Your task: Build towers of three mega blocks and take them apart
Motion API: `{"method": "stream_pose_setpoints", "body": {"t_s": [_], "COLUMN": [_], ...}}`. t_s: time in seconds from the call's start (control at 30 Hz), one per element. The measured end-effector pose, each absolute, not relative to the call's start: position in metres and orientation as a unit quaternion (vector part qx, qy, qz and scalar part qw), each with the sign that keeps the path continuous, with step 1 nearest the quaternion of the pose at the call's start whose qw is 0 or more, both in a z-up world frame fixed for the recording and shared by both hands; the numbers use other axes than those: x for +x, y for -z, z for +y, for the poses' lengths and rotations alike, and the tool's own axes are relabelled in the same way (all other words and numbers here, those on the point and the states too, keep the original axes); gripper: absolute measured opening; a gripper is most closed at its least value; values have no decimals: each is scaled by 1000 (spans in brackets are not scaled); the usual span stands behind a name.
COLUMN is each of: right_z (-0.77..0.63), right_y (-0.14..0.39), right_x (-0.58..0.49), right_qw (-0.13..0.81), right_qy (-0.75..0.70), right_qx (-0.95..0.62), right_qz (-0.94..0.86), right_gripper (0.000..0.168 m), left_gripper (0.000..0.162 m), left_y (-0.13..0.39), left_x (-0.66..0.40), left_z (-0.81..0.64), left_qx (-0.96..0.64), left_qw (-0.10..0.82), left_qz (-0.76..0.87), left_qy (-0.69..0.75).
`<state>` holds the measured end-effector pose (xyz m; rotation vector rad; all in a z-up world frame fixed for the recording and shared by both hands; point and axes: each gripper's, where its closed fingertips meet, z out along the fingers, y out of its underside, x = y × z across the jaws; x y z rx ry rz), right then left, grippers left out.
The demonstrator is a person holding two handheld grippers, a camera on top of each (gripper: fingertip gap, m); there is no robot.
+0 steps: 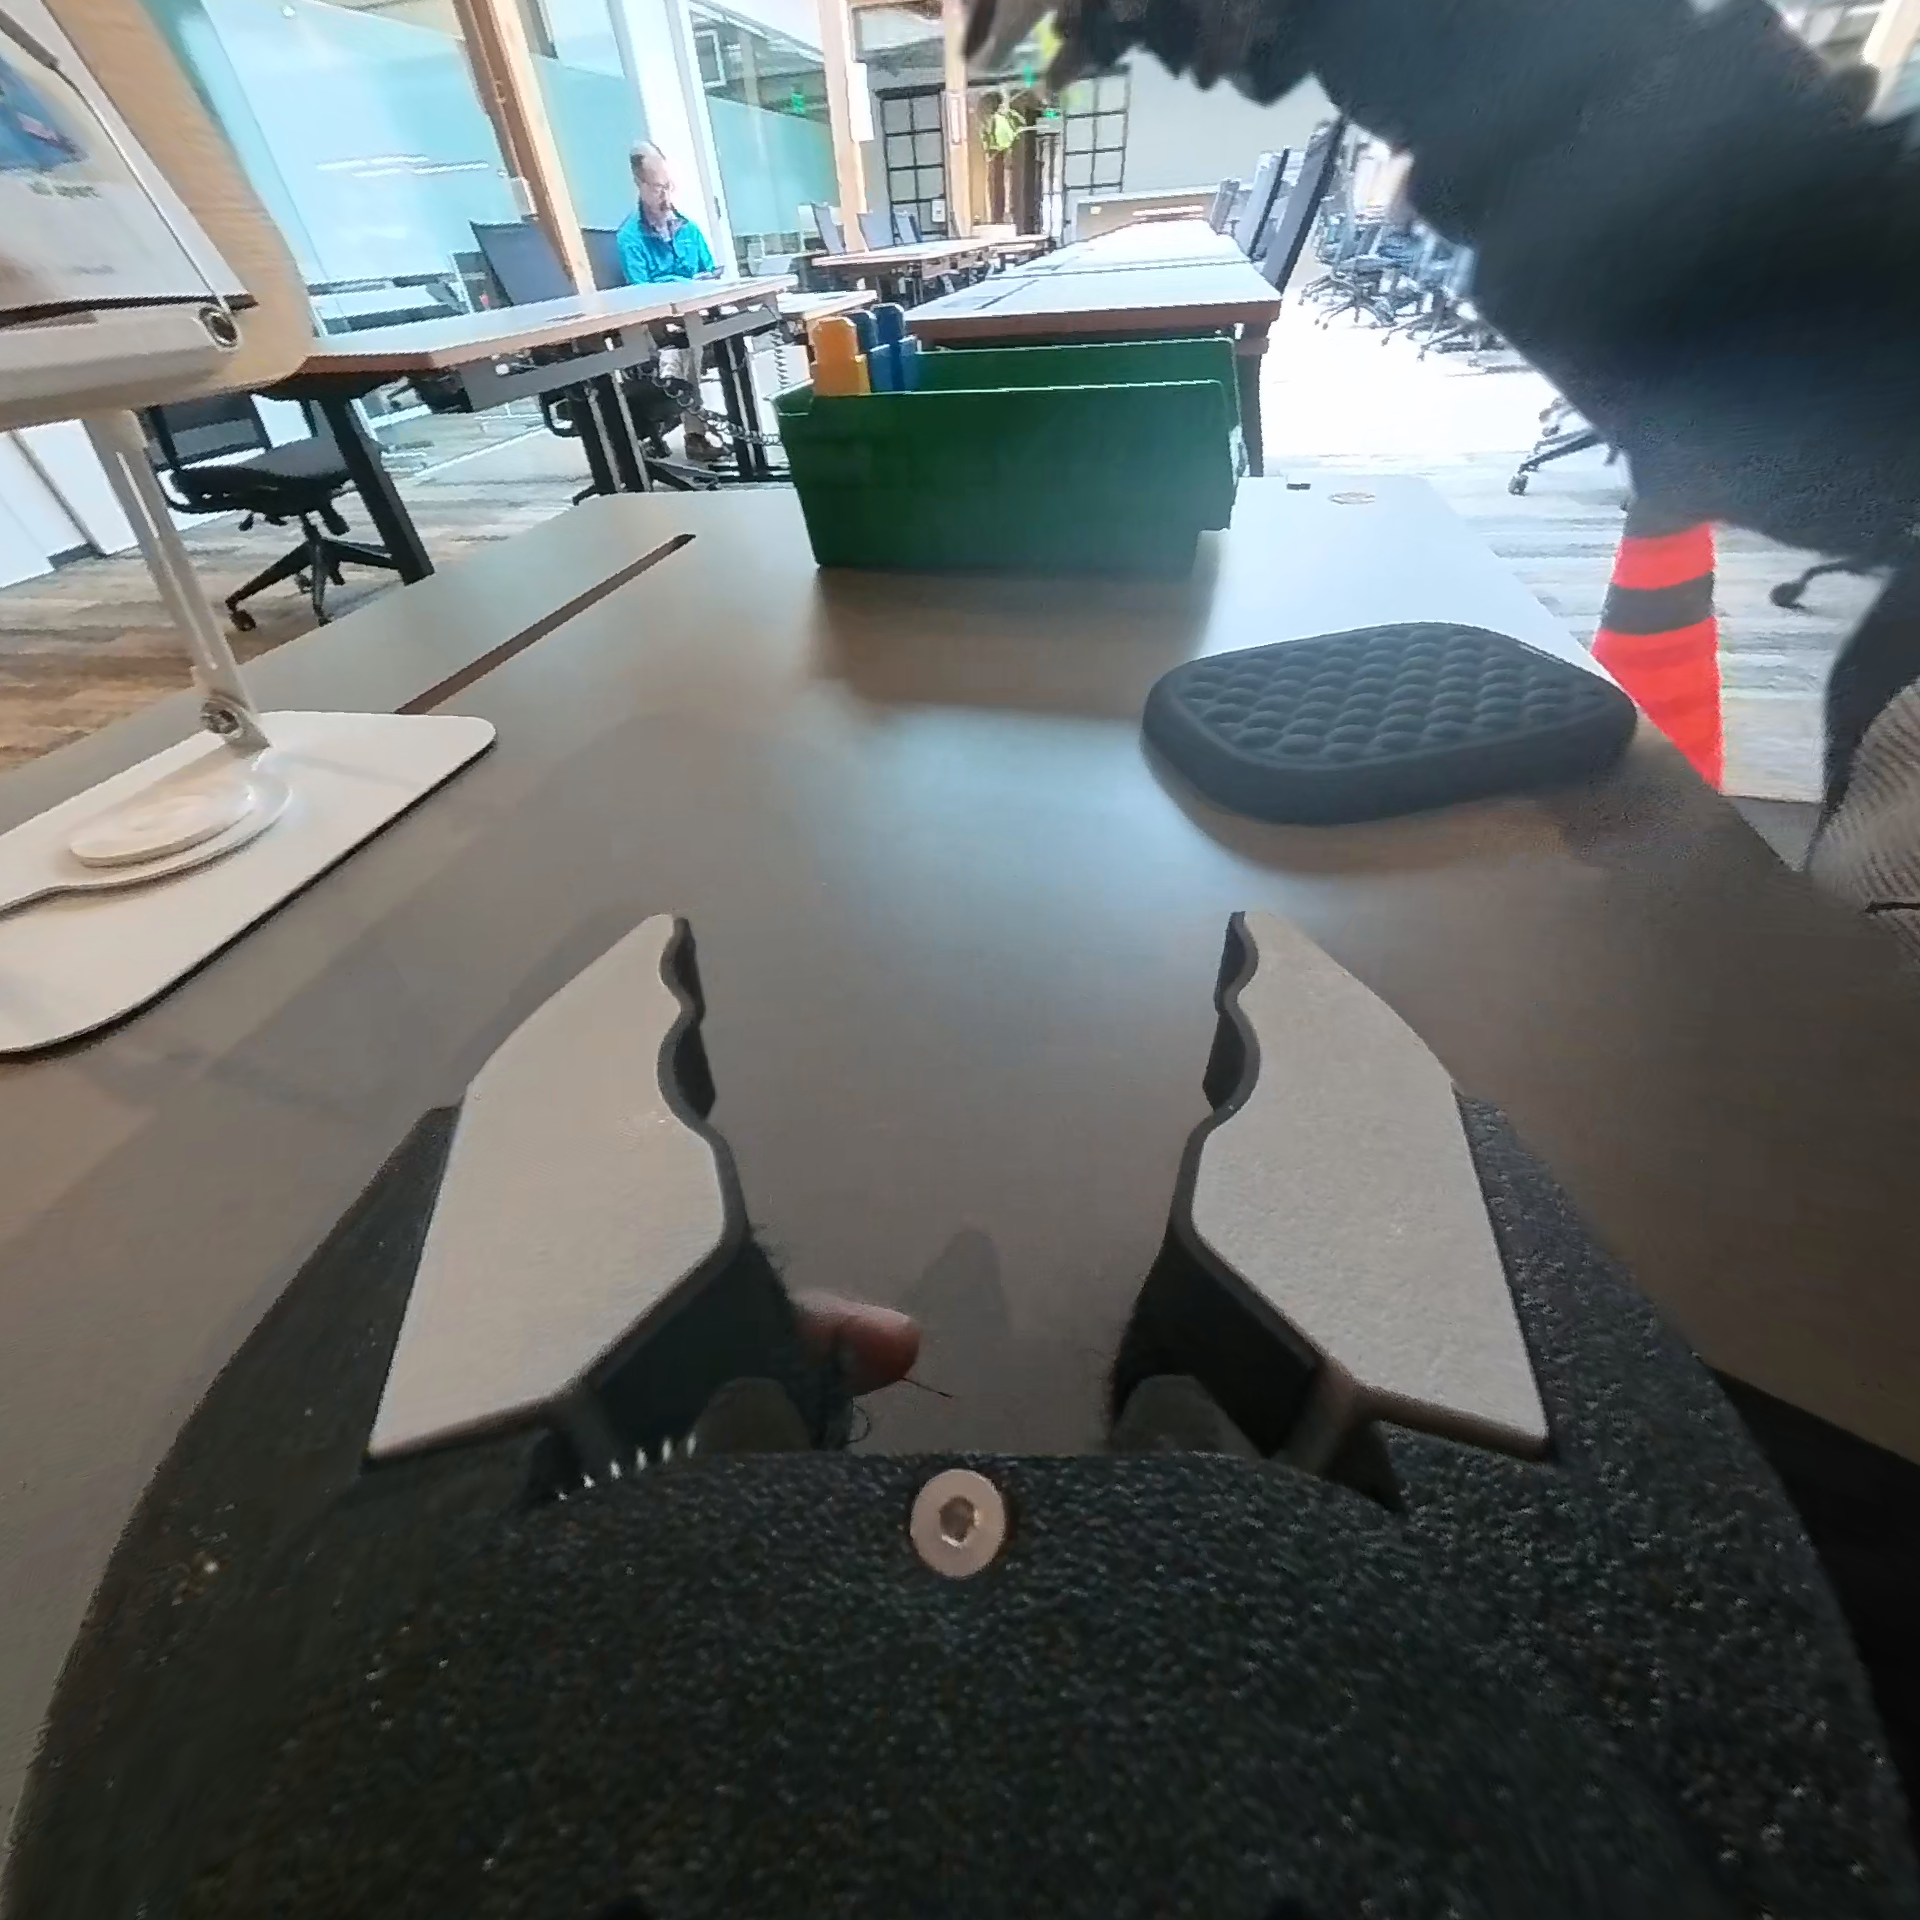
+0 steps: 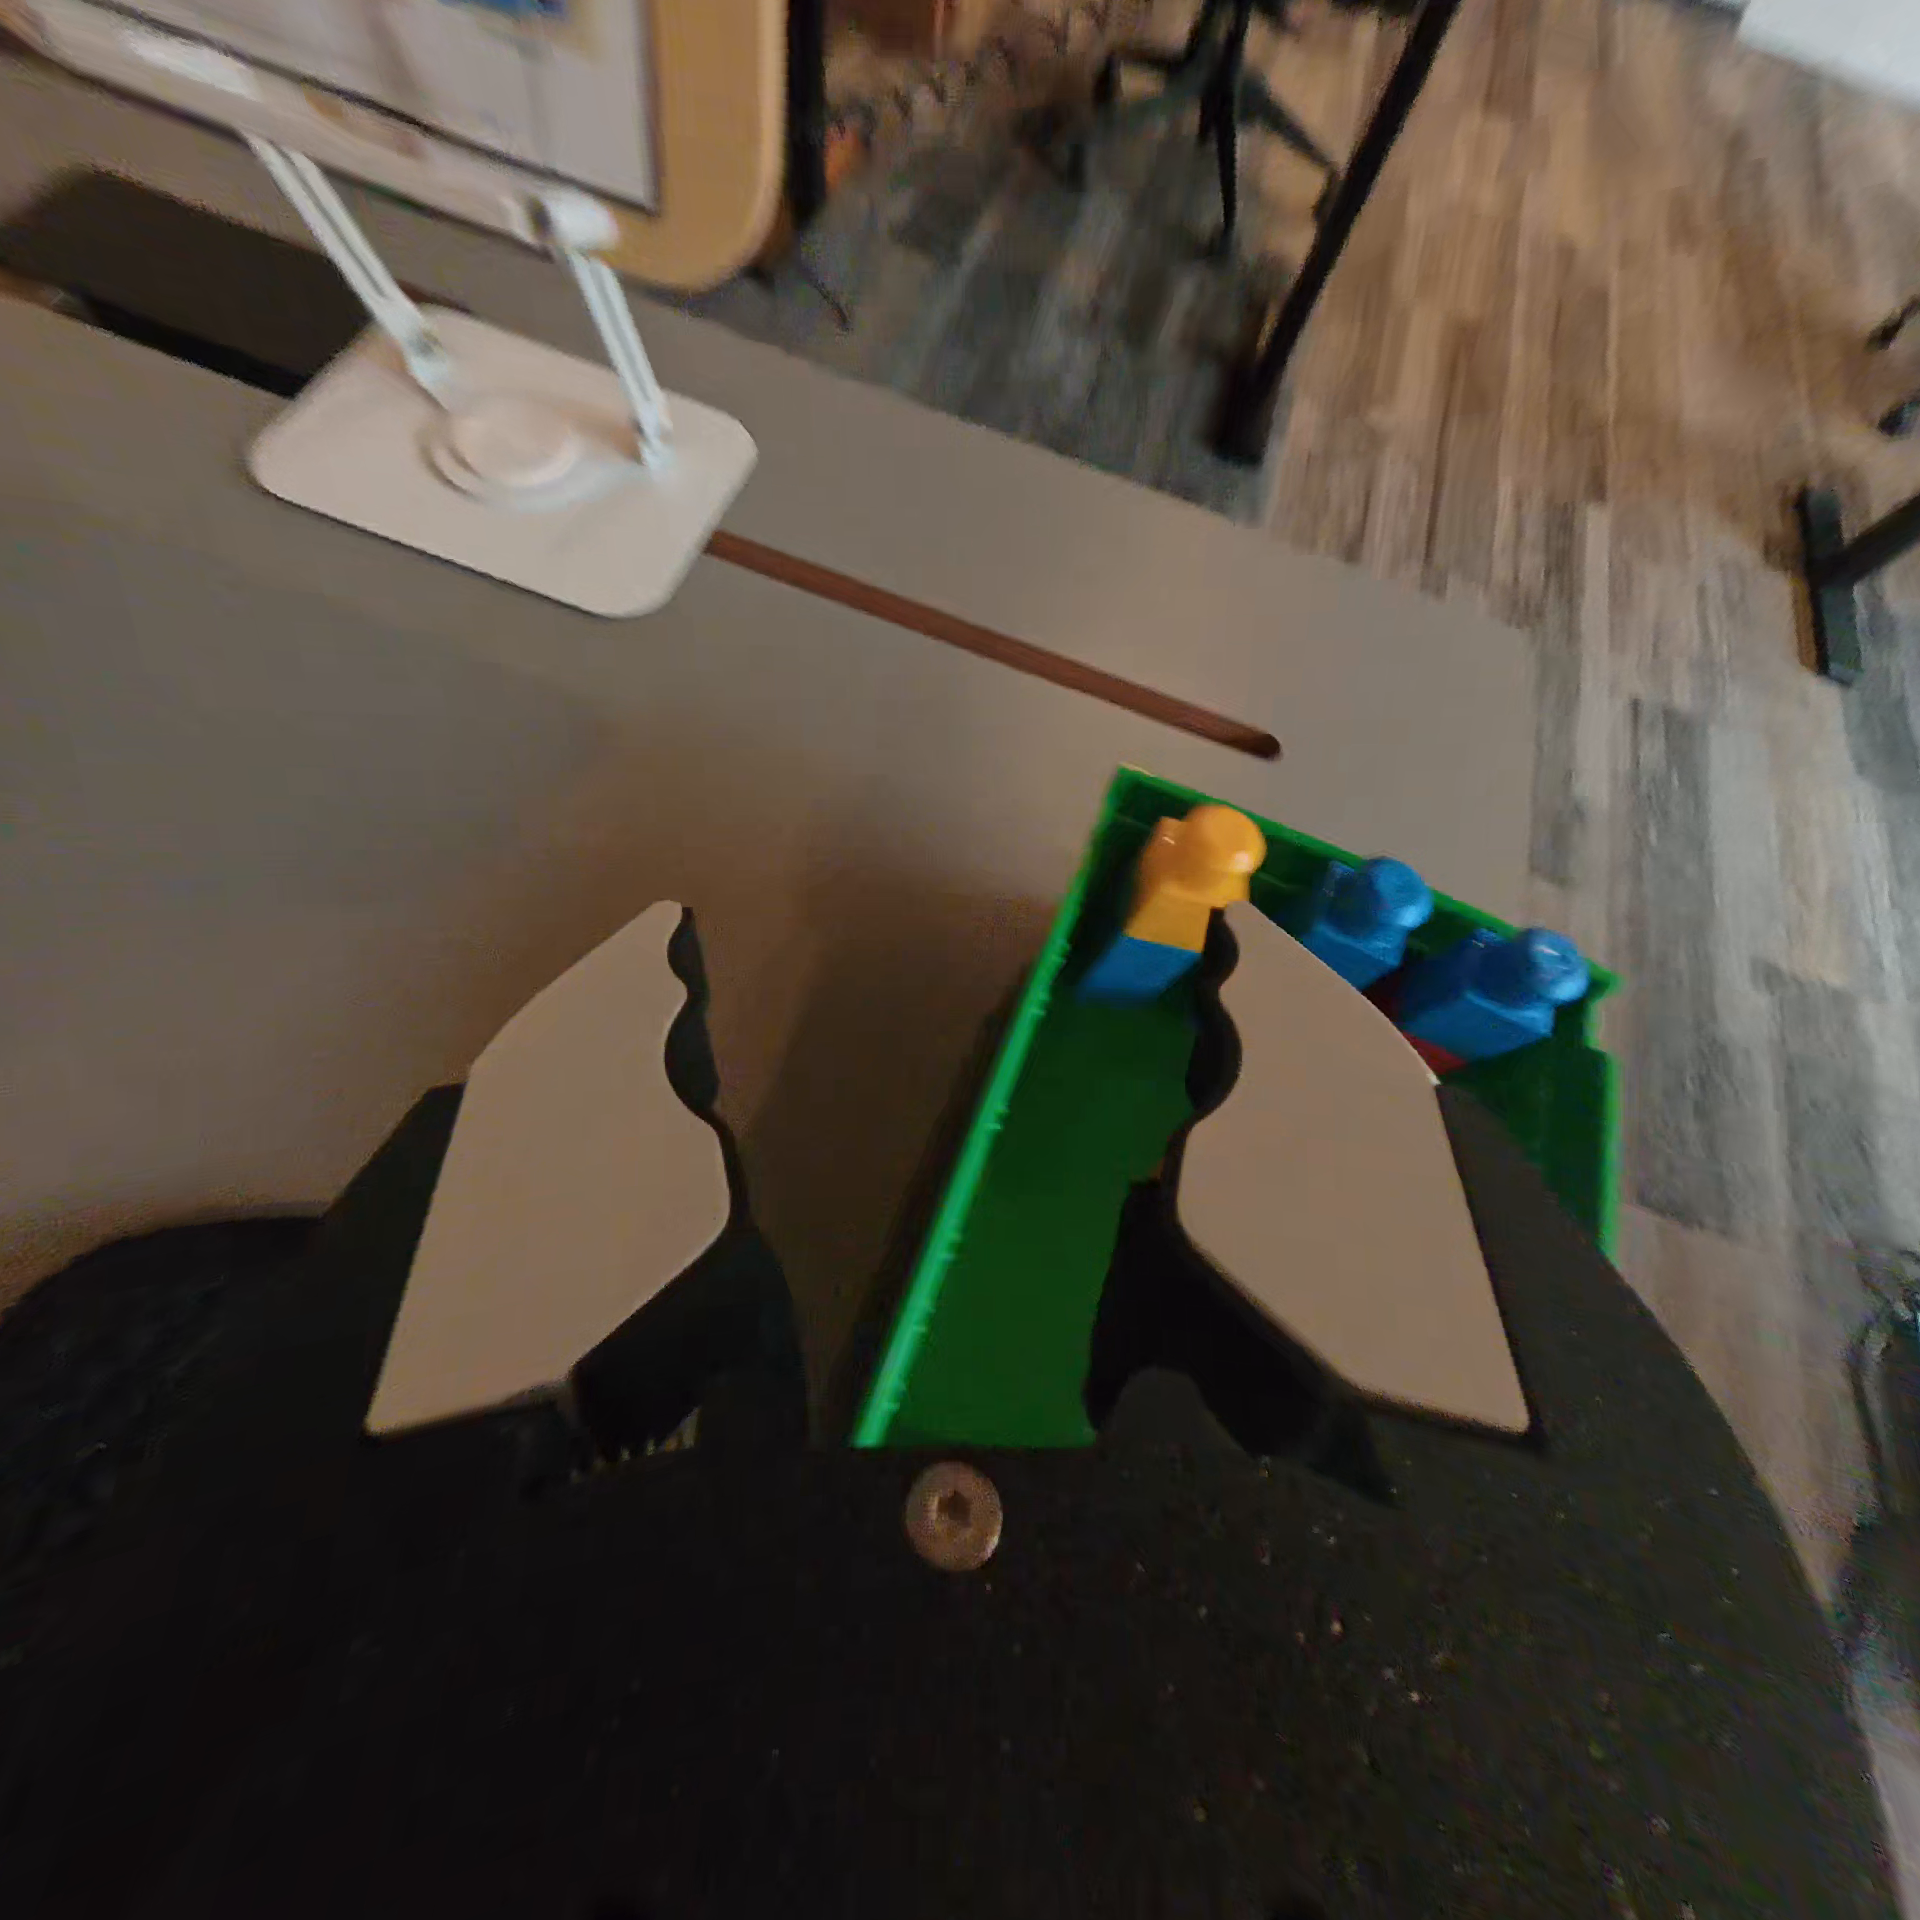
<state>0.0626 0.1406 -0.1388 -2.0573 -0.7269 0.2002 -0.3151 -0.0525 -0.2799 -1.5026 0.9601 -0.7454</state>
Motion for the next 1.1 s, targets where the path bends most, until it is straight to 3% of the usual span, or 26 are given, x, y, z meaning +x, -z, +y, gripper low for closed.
{"method": "stream_pose_setpoints", "body": {"t_s": [0.33,0.67,0.93,1.1], "right_z": [37,9,8,7], "right_y": [162,218,229,231], "right_x": [-33,-87,-85,-88], "right_qw": [613,710,698,692], "right_qy": [-174,-266,-270,-271], "right_qx": [-714,-614,-624,-627], "right_qz": [-292,-218,-225,-235], "right_gripper": [99,84,82,81], "left_gripper": [110,108,99,93], "left_y": [280,275,200,159], "left_x": [-320,-321,-318,-384], "left_z": [-42,-43,-70,-85], "left_qx": [-661,-667,-668,-730], "left_qw": [577,581,589,562], "left_qz": [377,376,373,343], "left_qy": [296,276,261,183]}}
